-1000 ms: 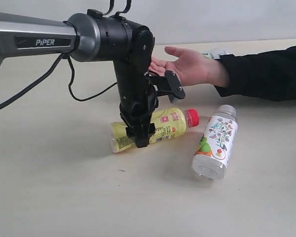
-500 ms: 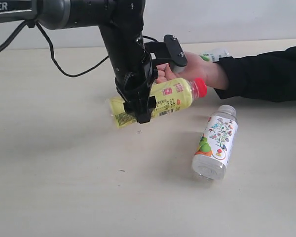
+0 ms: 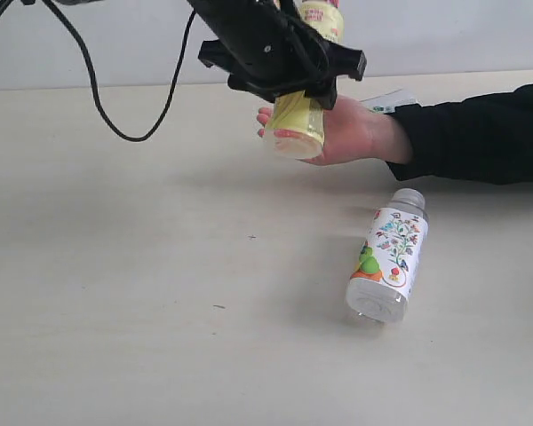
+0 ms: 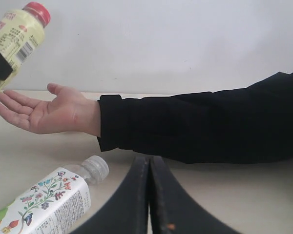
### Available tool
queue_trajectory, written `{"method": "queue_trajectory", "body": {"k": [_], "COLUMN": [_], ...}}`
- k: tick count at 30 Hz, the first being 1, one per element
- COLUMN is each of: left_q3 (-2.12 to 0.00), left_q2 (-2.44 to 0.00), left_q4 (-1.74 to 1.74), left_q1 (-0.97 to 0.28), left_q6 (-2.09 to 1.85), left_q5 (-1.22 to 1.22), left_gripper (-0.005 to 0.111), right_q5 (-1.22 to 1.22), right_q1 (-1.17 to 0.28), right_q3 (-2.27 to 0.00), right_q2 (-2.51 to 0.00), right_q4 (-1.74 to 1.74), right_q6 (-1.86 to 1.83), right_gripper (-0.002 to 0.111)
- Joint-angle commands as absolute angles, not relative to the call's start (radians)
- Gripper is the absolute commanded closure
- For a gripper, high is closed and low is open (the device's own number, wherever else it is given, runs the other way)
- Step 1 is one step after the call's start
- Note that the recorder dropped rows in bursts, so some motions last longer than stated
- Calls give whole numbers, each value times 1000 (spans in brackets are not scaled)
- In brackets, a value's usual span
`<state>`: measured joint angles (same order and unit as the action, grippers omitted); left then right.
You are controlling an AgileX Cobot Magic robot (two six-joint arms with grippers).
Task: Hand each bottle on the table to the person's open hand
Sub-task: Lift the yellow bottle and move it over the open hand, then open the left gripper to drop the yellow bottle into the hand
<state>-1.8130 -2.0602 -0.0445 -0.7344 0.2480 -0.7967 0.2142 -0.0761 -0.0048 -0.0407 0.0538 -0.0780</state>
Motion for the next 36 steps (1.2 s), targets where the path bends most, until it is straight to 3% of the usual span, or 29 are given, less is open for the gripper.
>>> {"method": "queue_trajectory", "body": {"k": [1,9,19,30,32,36], "left_q3": [-1956,-2117,-2122,-2122,-2122,-2122], "left_q2": [-2105,-2175,-2256,-2344,-2346,-2346], "left_q4": [-64,-93,-379,-431,-434,-438], "left_q1": [-719,-697,-628,-596,-596,-596], "left_q6": [297,422,385,332,328,326], "left_q5": [-916,-969,-915,-847,-843,-834], "left_gripper": [104,104,104,103,98,73], "right_q5": [200,200,200,200,200,200], "right_q1": [-71,-71,-71,-71,-71,-71], "right_q3": [0,0,0,0,0,0], "right_q2": [-33,-33,-33,-33,-33,-33], "right_q4": [52,52,49,51,51,51], "right_q6": [-78,-78,-78,-78,-78,-78], "right_gripper": [108,108,108,108,108,108]}}
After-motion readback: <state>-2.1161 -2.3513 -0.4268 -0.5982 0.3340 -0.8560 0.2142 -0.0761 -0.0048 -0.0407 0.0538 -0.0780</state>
